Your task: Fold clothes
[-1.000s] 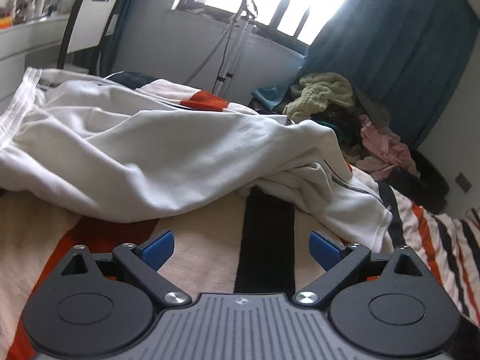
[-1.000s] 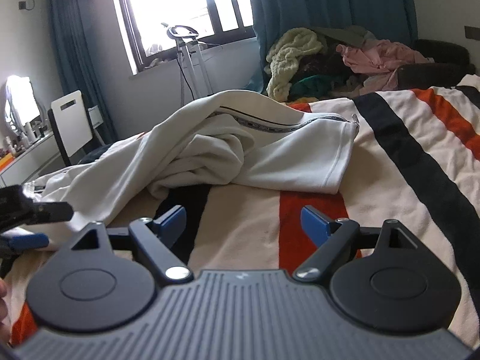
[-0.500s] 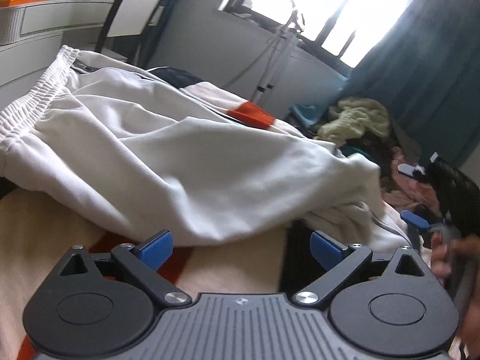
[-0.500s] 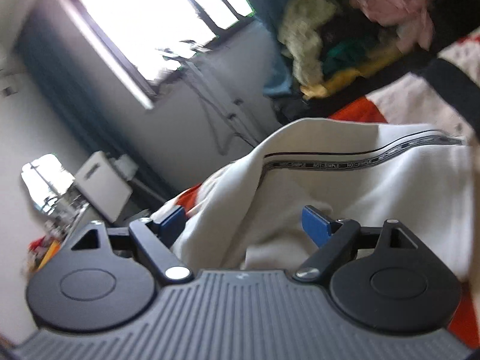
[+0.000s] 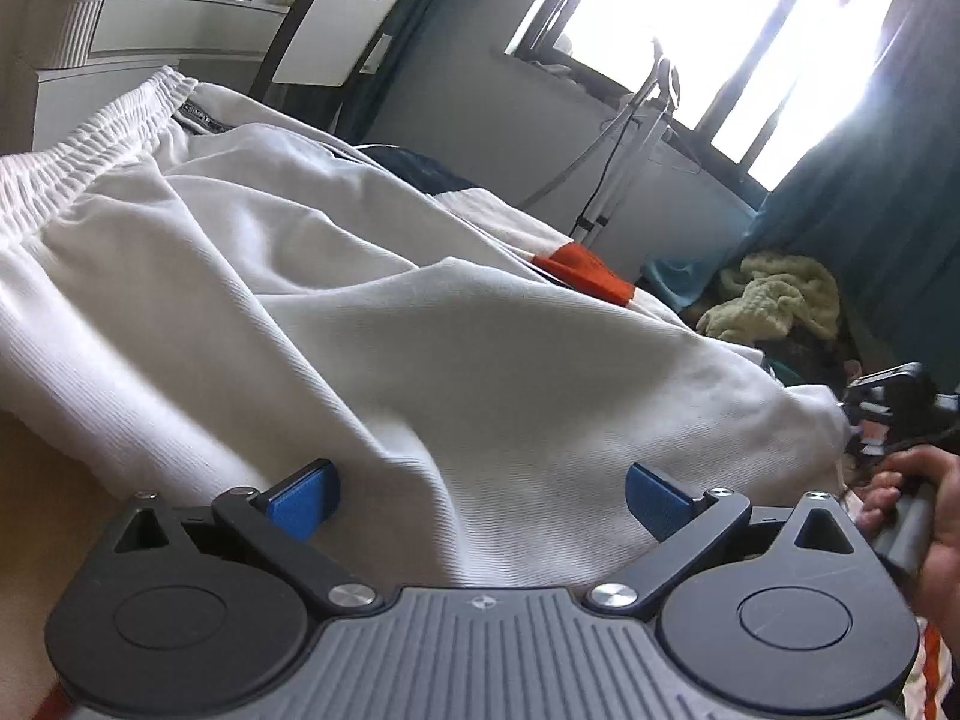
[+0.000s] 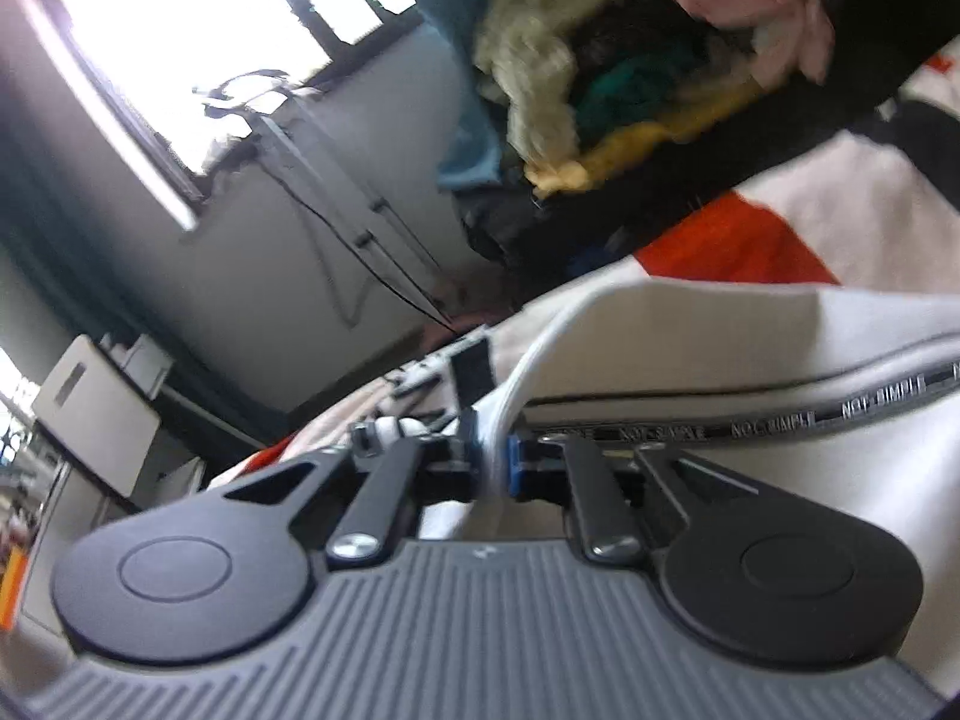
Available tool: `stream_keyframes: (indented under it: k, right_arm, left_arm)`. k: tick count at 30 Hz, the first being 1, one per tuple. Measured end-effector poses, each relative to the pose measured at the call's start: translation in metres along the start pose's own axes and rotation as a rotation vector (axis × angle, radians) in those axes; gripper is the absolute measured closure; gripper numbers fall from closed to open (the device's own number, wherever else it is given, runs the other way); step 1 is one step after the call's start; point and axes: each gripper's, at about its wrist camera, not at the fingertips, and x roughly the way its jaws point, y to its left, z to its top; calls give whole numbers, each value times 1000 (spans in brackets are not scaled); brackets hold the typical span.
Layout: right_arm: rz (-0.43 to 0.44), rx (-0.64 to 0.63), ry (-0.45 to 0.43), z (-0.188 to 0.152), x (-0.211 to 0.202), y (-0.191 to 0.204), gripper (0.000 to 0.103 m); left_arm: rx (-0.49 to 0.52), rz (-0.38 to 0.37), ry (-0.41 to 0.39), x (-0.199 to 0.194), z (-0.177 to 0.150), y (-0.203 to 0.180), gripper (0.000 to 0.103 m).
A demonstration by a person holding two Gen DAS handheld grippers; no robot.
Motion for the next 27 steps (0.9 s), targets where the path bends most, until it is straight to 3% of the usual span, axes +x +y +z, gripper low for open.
stream_keyframes:
  k: [5,10,13,15,24,27]
  right_arm:
    - [68,-68,-64,-4,-60,5,97]
    - [159,-83,-137,-26,-163,-13,97]
    - [233,-43,-135,-52,-224,-33,97]
    - [261,-35,-106,-73,-255,-44,97]
    - [266,55,282,-155,-305,-95,94]
    - [259,136,303,-154,-303,-116,94]
  left_arm:
    - [11,-52,-16,-8,-1,0,1]
    - [-3,-51,-43,-29,-1,7,2]
    - [10,-59,-79,-51,-1,6,2]
    - [16,-75,-97,-67,-2,5,2]
    - [71,-118,-144,-134,-21,-6,1]
    - [118,-93,-134,-136,-29,-18,1]
